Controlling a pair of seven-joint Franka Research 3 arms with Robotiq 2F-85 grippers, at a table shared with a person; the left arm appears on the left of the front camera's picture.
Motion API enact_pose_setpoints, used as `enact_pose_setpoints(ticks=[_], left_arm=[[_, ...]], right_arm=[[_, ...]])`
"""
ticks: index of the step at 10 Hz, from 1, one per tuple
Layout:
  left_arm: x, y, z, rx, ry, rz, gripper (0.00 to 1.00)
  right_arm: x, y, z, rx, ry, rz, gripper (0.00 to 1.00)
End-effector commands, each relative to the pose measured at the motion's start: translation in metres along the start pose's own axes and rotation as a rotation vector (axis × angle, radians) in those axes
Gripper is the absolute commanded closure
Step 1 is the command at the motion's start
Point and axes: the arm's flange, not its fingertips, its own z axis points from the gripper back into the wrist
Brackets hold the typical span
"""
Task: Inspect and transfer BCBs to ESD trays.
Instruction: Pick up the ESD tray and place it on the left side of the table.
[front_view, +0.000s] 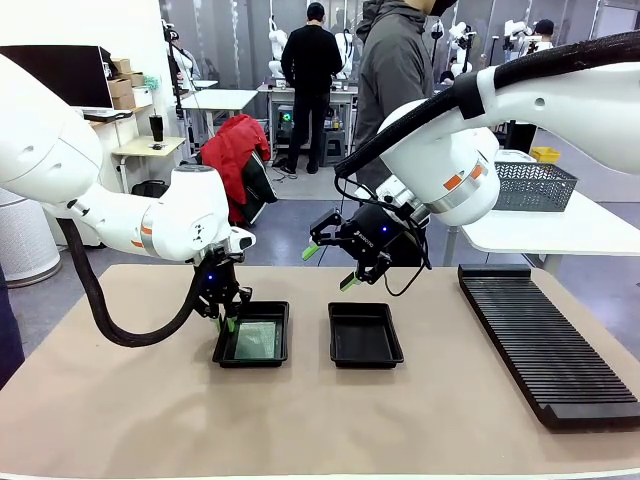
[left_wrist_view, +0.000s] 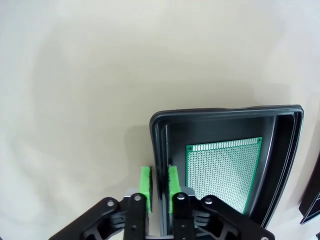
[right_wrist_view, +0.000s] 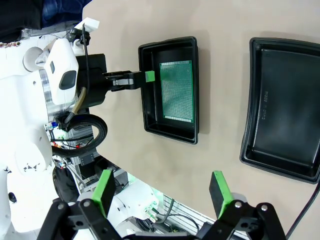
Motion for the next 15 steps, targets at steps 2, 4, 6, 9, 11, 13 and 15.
enact_pose_setpoints(ticks=[2, 4, 6, 9, 11, 13, 15], left_arm=[[-0.004, 0.006, 0.0, -0.021, 0.01, -0.01, 0.95], [-0.004, 0.007, 0.001, -0.027, 0.013, -0.004, 1.0], [-0.004, 0.008, 0.003, -0.035, 0.011, 0.001, 1.0], [0.0, 0.001, 0.001, -0.019, 0.006, 0.008, 1.0], [0.0, 0.001, 0.001, -0.019, 0.006, 0.008, 1.0], [-0.001, 0.011, 0.004, -0.085, 0.009, -0.005, 0.97], [-0.002, 0.03, 0.008, -0.151, 0.0, -0.021, 0.97]], right_arm=[[0.0, 0.001, 0.0, -0.005, 0.0, 0.001, 0.0], [0.0, 0.001, 0.0, -0.005, 0.0, 0.001, 0.0], [0.0, 0.001, 0.0, -0.005, 0.0, 0.001, 0.0], [0.0, 0.001, 0.0, -0.005, 0.0, 0.001, 0.0], [0.0, 0.001, 0.0, -0.005, 0.0, 0.001, 0.0], [0.0, 0.001, 0.0, -0.005, 0.0, 0.001, 0.0], [0.0, 0.001, 0.0, -0.005, 0.0, 0.001, 0.0]])
